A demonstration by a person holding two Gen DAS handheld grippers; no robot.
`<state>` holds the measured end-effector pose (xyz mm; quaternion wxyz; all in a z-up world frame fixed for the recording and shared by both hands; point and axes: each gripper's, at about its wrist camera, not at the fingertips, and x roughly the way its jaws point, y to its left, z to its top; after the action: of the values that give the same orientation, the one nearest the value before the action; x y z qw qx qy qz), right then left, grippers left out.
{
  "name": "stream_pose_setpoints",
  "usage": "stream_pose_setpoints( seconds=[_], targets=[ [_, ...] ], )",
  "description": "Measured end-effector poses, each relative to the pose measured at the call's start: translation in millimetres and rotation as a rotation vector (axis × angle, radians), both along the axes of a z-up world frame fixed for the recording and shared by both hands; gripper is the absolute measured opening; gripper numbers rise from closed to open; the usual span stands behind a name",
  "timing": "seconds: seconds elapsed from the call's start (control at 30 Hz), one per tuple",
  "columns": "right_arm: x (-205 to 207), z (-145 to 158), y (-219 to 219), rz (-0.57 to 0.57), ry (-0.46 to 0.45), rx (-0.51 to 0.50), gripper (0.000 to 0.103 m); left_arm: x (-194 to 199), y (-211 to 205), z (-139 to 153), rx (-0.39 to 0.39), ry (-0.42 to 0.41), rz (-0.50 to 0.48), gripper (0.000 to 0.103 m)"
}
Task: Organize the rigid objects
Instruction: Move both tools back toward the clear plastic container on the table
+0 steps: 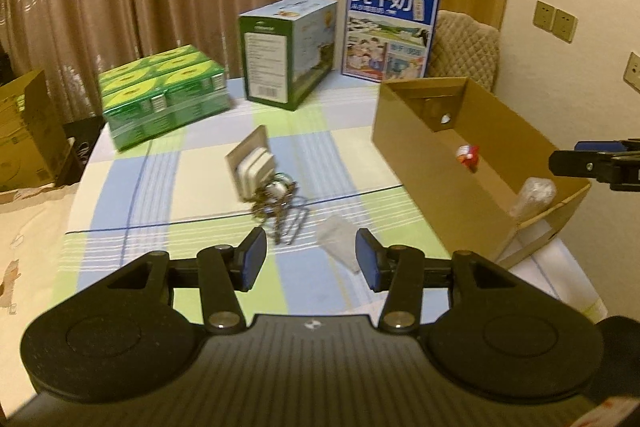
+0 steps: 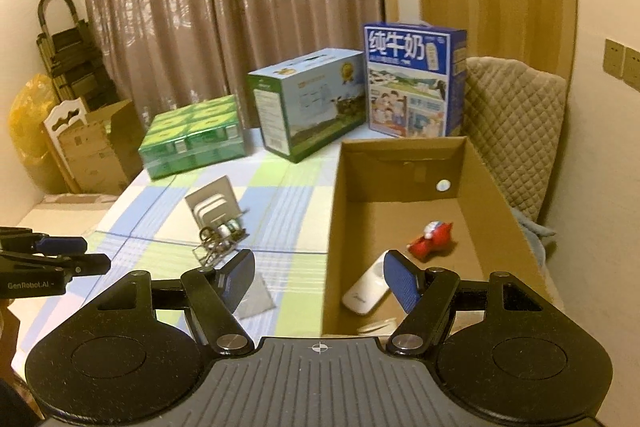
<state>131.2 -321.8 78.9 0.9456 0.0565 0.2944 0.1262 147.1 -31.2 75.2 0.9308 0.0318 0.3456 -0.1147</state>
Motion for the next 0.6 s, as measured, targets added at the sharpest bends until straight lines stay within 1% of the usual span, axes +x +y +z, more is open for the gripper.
stream_pose_setpoints(
  seconds=[0.33, 0.5, 0.6],
  targets=[
    [7.0, -12.2, 25.4, 0.040, 0.005, 0.019, 0.068, 2.9, 37.8, -20.4, 0.023, 0.022, 0.059, 0.045],
    [11.4, -26.8, 48.2, 0.100, -0.011, 0.022, 0.068, 11.9, 48.9, -39.9, 0.035, 0.043, 0.077, 0.045],
    [17.0, -41.3, 65.5, 0.142, -0.003, 0.010, 0.068, 20.5, 52.6, -52.7, 0.037, 0.053, 0.082, 0.046]
  ],
)
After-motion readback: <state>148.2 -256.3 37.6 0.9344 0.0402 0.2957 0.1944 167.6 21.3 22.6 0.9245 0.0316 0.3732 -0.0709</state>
